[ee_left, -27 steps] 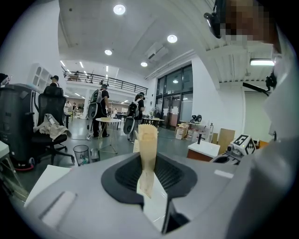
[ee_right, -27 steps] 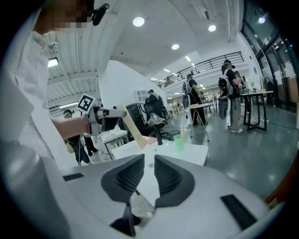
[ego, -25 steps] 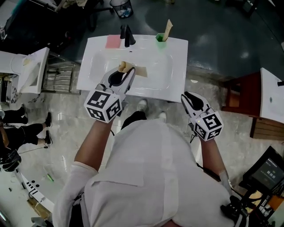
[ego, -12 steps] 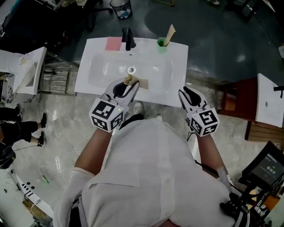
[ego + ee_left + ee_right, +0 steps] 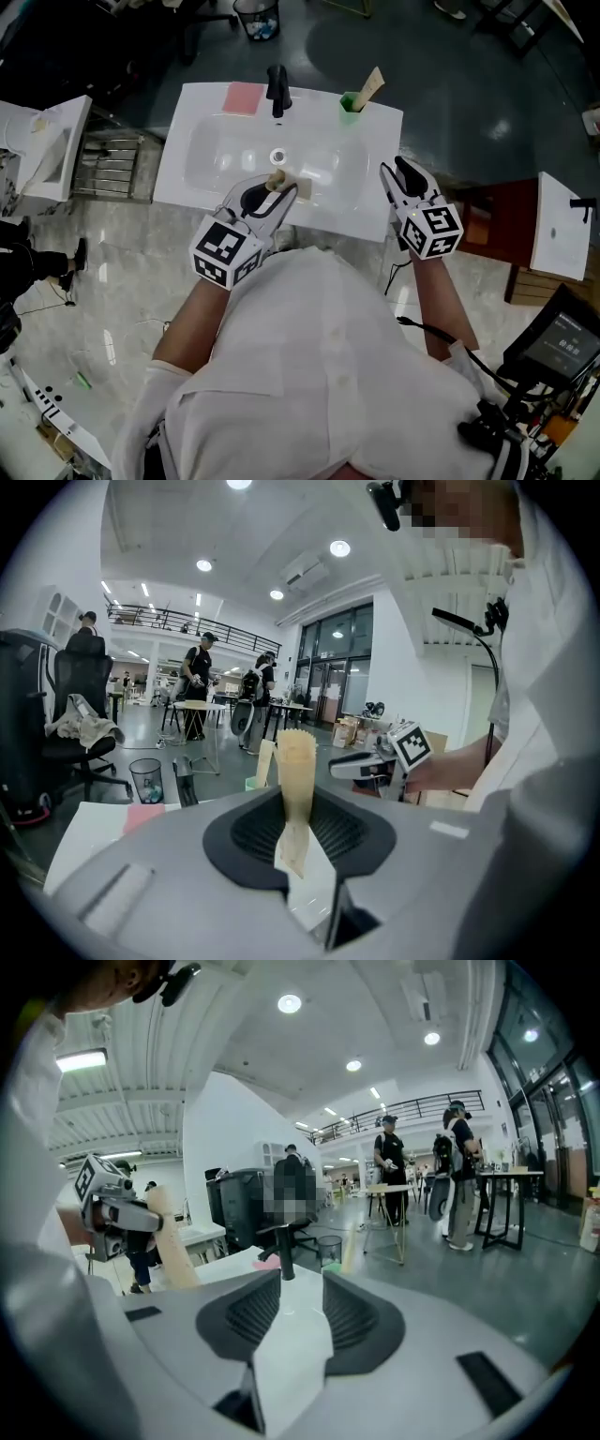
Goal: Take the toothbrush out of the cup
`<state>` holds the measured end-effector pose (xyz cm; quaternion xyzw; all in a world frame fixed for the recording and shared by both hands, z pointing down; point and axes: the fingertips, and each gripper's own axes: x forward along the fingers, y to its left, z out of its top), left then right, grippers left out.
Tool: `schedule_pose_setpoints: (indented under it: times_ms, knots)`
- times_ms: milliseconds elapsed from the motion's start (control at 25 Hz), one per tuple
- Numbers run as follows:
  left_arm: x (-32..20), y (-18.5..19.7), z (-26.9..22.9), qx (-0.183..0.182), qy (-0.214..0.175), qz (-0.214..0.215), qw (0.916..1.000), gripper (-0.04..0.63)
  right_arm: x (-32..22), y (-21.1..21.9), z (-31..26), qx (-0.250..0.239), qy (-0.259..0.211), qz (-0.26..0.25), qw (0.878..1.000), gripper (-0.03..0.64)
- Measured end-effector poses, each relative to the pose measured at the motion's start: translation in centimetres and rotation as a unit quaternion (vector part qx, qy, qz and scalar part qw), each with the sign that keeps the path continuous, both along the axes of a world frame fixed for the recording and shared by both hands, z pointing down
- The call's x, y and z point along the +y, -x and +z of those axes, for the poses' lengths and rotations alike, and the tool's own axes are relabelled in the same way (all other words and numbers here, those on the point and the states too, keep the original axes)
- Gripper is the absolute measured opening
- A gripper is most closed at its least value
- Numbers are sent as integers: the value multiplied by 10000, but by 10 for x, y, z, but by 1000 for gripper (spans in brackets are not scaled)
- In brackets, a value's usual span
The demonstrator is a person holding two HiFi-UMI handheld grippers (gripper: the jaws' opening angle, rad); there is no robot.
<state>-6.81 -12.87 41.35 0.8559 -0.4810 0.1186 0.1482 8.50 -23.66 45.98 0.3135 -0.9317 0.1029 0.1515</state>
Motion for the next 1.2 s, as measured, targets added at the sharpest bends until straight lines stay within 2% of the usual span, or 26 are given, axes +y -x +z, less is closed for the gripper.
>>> schedule_pose_setpoints:
  times_ms: [680,880,1200]
  knots:
    - [-18,60,11,46,149,161,9997,81,-119,49,10,-71,94,639,9979,145]
    - [-32,79,26,59,196,212,9996,81,-154,62,29,-187,215,820,9962,146]
    - [-34,89,27,131,275,411,9987,81,-181,66,36,-278,403,1173,9919,146]
